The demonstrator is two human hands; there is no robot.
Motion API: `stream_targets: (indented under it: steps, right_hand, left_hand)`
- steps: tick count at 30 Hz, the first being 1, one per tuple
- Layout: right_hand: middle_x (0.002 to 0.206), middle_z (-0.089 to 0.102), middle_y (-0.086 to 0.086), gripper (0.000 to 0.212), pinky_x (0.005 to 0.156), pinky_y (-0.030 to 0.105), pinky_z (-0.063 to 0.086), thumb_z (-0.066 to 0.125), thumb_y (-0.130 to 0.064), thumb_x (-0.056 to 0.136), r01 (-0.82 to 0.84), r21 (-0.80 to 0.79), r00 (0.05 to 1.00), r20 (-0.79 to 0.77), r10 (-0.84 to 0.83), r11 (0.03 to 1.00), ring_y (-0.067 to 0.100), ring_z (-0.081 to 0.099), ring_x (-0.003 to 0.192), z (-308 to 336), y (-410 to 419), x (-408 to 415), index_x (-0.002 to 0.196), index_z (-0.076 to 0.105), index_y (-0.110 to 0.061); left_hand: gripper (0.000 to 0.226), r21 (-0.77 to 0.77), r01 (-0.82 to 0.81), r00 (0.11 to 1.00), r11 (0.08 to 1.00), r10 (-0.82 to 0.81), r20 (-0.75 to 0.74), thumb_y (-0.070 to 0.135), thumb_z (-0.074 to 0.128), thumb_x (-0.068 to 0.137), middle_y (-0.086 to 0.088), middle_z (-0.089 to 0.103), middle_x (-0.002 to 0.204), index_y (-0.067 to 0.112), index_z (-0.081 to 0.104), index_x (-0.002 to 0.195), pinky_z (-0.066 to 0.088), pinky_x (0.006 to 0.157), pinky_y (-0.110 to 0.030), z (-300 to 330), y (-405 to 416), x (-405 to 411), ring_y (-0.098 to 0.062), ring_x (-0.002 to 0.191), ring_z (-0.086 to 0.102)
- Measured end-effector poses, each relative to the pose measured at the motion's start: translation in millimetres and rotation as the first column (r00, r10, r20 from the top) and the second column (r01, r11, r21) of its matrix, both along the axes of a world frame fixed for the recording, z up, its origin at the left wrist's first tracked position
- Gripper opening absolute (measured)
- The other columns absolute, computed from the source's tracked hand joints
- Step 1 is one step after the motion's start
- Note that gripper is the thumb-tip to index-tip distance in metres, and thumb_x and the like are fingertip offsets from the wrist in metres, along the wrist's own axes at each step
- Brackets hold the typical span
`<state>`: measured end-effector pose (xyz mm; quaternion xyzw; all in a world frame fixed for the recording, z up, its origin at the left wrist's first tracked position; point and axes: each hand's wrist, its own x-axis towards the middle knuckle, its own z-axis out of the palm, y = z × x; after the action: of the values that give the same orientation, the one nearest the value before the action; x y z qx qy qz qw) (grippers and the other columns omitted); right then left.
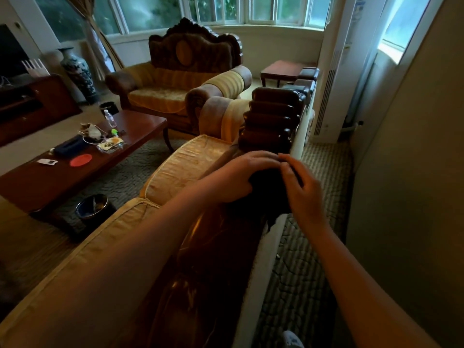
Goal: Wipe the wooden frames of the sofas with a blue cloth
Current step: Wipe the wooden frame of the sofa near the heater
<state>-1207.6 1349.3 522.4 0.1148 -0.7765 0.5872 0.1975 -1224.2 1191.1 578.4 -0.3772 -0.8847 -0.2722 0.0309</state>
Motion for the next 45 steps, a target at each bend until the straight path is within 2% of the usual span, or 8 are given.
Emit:
stream_targets:
  steps: [5,10,20,24,28,34,41,45]
  right_hand:
    - [0.148,0.031,0.01,0.08,0.112,0.042,0.028,0.058,-0.057,0.081,0.14,0.454,0.99,-0.075,-0.118,0.88,0.027,0.026,0.139,5,-52,15,0.145,0.03,-0.017]
    - [0.151,0.027,0.006,0.067,0.115,0.049,0.018,0.06,-0.044,0.086,0.088,0.696,0.993,-0.116,-0.009,0.713,0.026,0.016,0.143,18,-65,5,0.144,0.032,-0.027]
    - [0.13,0.05,0.011,0.041,0.094,0.027,0.038,0.068,-0.018,0.084,0.147,0.384,0.984,-0.148,-0.096,0.912,0.025,0.045,0.12,-15,-9,37,0.122,0.057,-0.008]
    - [0.138,0.039,0.011,0.057,0.099,0.038,0.045,0.062,-0.038,0.084,0.111,0.228,0.993,-0.068,-0.098,0.967,0.022,0.04,0.126,9,-21,35,0.131,0.043,-0.011]
    - [0.149,0.031,0.01,0.051,0.101,0.061,0.033,0.046,-0.049,0.09,0.148,0.556,0.985,-0.155,-0.073,0.818,0.032,0.028,0.137,12,-56,13,0.137,0.042,-0.032]
    - [0.144,0.041,0.004,0.031,0.107,0.049,0.036,0.051,-0.031,0.091,0.056,0.332,0.969,-0.245,0.029,0.942,0.025,0.032,0.137,-30,-24,12,0.117,0.065,-0.021]
    - [0.151,0.025,0.006,0.038,0.111,0.017,0.026,0.048,-0.021,0.093,-0.046,0.077,0.977,-0.206,0.06,0.996,0.014,0.026,0.139,-62,-21,52,0.131,0.05,-0.019]
    - [0.145,0.036,0.013,0.042,0.112,0.028,0.032,0.041,-0.024,0.098,0.065,-0.03,0.998,0.01,-0.064,0.997,0.019,0.033,0.135,-49,-19,-8,0.139,0.044,-0.018]
  left_hand:
    - [0.11,-0.057,-0.398,0.867,0.916,0.396,0.302,0.021,0.077,0.068,-0.008,0.03,0.149,0.021,0.004,0.15,0.03,0.113,-0.038,-3,-47,2,-0.021,0.138,0.03]
    - [0.049,-0.189,-0.335,0.66,0.923,0.373,0.652,0.004,0.065,0.08,-0.006,0.059,0.122,0.012,0.052,0.126,0.048,0.095,-0.028,16,-73,8,-0.019,0.116,0.056]
    - [0.056,0.13,-0.62,0.571,0.774,0.331,0.751,0.014,0.06,0.091,0.003,0.056,0.122,0.03,0.04,0.141,0.05,0.086,-0.029,4,-46,21,-0.013,0.107,0.058]
    - [0.081,0.038,-0.62,0.616,0.783,0.457,0.642,0.033,0.071,0.082,0.0,0.051,0.125,0.023,0.025,0.148,0.045,0.098,-0.038,-3,-39,20,-0.019,0.114,0.053]
    - [0.045,-0.007,-0.606,0.553,0.795,0.428,0.715,0.026,0.069,0.085,-0.004,0.062,0.115,0.036,0.047,0.123,0.051,0.089,-0.037,-2,-34,13,-0.021,0.101,0.062]
    - [0.052,0.183,-0.677,0.415,0.713,0.165,0.895,0.011,0.061,0.085,-0.003,0.065,0.115,0.027,0.047,0.132,0.054,0.081,-0.031,-6,-69,11,-0.014,0.1,0.065]
    - [0.047,-0.073,-0.615,0.451,0.785,0.427,0.784,0.034,0.051,0.096,-0.004,0.055,0.134,0.041,0.038,0.141,0.041,0.075,-0.031,-25,-64,7,-0.027,0.115,0.057]
    - [0.046,-0.078,-0.601,0.488,0.795,0.442,0.753,0.031,0.047,0.098,-0.003,0.052,0.136,0.038,0.037,0.142,0.048,0.072,-0.028,-23,-61,8,-0.019,0.11,0.056]
